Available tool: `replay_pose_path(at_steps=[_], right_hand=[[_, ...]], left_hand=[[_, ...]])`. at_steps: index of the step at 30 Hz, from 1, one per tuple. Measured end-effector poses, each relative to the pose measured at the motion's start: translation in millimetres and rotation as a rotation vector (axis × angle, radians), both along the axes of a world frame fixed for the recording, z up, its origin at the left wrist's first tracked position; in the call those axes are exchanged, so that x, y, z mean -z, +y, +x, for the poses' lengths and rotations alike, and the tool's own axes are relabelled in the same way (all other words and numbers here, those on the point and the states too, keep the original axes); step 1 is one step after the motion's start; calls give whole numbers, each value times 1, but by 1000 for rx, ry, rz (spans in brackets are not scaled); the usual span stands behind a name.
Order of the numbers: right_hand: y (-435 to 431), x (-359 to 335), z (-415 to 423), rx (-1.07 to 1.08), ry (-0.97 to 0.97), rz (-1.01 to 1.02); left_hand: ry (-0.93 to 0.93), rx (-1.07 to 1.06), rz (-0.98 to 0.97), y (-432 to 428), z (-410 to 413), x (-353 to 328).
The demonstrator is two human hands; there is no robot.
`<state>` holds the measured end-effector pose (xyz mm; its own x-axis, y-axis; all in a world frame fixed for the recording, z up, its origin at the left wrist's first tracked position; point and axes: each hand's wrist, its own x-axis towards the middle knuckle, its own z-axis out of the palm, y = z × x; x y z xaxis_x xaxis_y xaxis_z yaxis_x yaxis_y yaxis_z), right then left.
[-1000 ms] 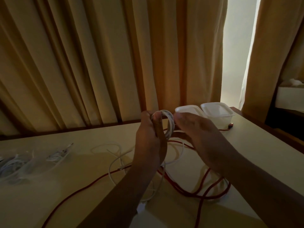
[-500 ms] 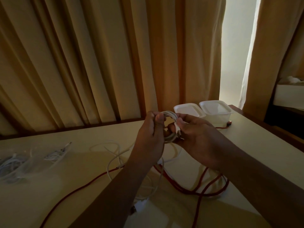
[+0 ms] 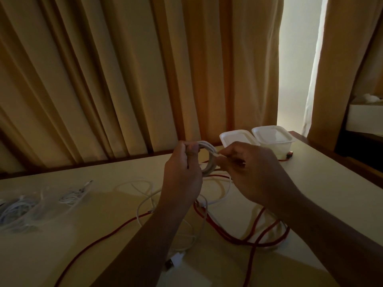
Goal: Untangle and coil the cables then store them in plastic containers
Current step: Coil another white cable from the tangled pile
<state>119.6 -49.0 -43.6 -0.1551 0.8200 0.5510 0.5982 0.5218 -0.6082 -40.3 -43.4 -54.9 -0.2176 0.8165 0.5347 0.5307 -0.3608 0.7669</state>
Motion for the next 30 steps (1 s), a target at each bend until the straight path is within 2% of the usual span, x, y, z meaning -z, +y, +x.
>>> replay_pose_path(at_steps=[3,5,8,12,14,18,22,26,27,30], right_hand=[[2,-5,10,28,-26,-12],[4,-9,15,-12,85,-118],[4,-7,12,-99,280,-236],[5,3,5,-54,269,-222],[8,4,5,-60,302,-227],[13,11,7,-40,233,-219],[19,15,6,66,104,-151],[21,18,7,36,89,-206],[22,18,8,6,154,-266],[19,14,9,-181,508,-515]], left_hand=[[-30,20,-13,-4,-1,-3],[-124,48,-27,-5,4,-5],[-364,72,-88,-2,11,-3],[-664,177,-199,-3,17,1],[-729,199,-205,-4,20,2],[-834,252,-297,-8,26,3],[-840,296,-332,-9,30,7],[-679,311,-301,-9,32,11],[-627,326,-288,-10,32,12],[-553,351,-263,-9,30,13]])
